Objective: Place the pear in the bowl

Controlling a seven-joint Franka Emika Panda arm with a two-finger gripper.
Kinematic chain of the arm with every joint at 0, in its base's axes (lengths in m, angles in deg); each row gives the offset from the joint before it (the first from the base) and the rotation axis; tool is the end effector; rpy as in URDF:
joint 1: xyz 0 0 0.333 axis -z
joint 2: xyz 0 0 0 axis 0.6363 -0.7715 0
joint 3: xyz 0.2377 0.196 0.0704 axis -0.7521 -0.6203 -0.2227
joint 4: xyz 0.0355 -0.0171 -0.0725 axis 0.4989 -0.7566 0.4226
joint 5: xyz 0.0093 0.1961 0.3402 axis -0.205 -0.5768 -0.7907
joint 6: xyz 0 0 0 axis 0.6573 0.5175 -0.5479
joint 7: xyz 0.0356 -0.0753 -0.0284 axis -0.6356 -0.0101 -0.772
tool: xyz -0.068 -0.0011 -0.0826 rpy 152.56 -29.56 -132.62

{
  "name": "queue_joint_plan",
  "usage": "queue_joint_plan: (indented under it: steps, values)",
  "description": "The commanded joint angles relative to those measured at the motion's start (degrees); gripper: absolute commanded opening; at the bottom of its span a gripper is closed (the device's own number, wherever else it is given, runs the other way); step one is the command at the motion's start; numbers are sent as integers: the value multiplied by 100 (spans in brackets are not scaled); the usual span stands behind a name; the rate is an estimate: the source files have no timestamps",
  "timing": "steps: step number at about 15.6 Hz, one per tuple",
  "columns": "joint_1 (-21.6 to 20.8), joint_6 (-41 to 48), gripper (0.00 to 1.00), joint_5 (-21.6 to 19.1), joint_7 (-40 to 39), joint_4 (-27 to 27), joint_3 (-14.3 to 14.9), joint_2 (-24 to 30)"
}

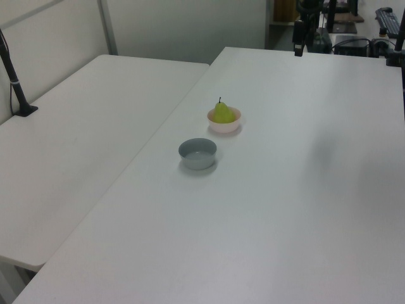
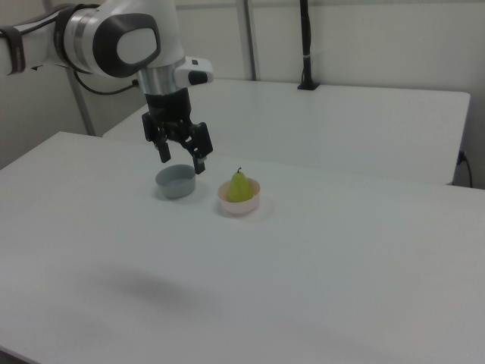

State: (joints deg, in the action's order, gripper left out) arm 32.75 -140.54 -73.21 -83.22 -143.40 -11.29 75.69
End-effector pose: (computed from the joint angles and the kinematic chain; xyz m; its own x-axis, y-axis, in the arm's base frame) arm 0.5663 -0.0739 0.5670 0.9948 -0.1016 0.0097 -0.1016 -0.9948 0.0001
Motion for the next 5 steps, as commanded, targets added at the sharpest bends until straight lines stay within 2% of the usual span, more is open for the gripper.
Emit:
queue_joint_plan:
  steps: [1, 5]
  values:
    - [-18, 127, 100, 99, 159, -156, -43, 153]
    - [0, 101, 100, 47, 229, -139, 0, 153]
